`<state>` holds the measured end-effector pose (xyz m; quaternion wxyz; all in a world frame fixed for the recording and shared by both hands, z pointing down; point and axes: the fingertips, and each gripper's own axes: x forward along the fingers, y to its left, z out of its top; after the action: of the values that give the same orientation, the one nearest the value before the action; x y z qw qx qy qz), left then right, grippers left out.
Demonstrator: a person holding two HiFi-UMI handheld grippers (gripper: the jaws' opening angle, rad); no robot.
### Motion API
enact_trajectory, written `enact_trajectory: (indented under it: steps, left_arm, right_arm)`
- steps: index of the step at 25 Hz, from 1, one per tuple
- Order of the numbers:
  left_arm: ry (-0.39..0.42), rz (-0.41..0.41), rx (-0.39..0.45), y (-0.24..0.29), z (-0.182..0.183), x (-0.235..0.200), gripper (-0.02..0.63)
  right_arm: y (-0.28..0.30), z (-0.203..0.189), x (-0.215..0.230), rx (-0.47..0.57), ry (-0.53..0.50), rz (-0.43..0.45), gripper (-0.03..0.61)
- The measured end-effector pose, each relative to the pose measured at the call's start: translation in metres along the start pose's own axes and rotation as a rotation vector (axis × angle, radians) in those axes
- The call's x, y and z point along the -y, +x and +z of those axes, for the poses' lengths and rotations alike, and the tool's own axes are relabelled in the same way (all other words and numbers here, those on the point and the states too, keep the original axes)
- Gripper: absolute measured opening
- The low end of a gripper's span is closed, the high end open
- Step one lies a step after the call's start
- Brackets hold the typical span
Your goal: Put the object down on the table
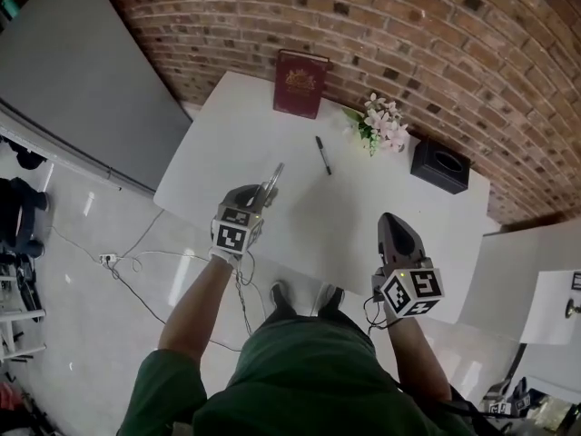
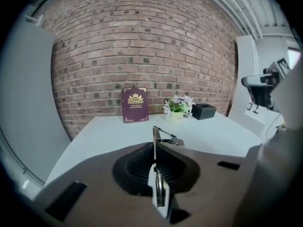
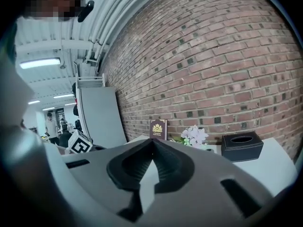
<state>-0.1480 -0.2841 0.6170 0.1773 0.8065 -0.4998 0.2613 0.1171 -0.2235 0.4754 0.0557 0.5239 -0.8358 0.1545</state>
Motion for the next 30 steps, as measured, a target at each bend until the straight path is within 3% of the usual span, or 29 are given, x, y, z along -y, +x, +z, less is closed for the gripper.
enact_trajectory:
  steps: [8, 30]
  left_arm:
    - [0.100, 0.034, -0.054, 0.041, -0.018, 0.004, 0.012]
    - [0.220, 0.001, -0.139, 0.093, -0.058, 0.027, 0.012]
  right_arm:
    - [-0.002, -0.005, 0.032, -0.021, 0.021, -0.021, 0.003]
    - [-0.027, -0.028, 0.052, -0.070, 0.062, -0.104, 0.003]
